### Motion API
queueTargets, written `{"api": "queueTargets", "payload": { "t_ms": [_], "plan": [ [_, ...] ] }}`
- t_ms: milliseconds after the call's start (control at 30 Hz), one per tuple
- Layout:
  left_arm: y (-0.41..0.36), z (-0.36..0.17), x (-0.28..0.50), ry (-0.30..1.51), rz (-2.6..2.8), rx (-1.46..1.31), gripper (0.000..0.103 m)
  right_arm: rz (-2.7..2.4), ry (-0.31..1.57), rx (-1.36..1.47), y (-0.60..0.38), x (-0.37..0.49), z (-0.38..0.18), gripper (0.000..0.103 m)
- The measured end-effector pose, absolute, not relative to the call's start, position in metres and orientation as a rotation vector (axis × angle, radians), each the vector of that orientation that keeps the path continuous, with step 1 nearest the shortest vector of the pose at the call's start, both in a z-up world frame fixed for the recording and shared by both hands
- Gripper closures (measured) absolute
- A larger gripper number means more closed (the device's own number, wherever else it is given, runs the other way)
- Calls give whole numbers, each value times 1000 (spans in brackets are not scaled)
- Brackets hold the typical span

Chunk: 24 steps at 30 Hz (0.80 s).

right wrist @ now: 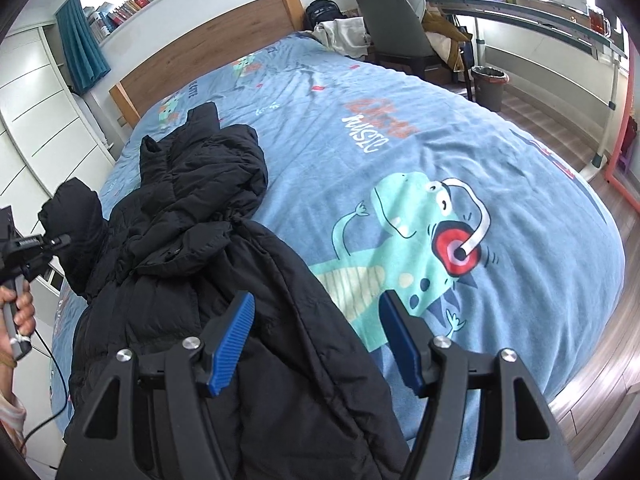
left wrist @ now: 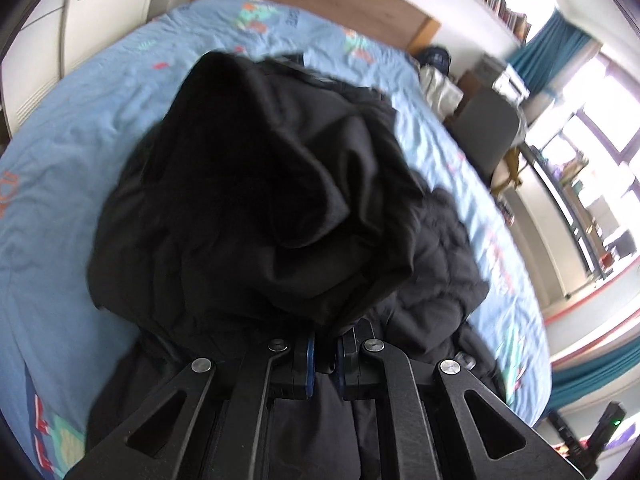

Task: Fold large clothes
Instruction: 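Fold the held sleeve over the coat body, then open the left tool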

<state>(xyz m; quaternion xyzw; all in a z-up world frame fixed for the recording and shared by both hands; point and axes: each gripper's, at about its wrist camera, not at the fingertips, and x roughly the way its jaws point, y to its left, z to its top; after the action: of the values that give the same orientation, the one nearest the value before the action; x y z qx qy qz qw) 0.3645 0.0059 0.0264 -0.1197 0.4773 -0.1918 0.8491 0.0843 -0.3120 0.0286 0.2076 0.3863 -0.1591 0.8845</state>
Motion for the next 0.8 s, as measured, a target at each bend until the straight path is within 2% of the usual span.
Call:
{"api": "queueTargets", "payload": {
  "t_ms": [367,500,633,800],
  "plan": [
    [-31,-1,361,1087,-376,-206,95,-304,812,433,-307,83,24,39],
    [-39,-3,355,1100,-390,-200,86,-292,812,430,-303,82,24,39],
    [-44,-3,342,1116,-465,-214,71,-271,820,415,-293,88,25,39],
    [-42,5,323,1112,-552,-207,65,-217,825,376,-273,106,30,39]
  ]
}}
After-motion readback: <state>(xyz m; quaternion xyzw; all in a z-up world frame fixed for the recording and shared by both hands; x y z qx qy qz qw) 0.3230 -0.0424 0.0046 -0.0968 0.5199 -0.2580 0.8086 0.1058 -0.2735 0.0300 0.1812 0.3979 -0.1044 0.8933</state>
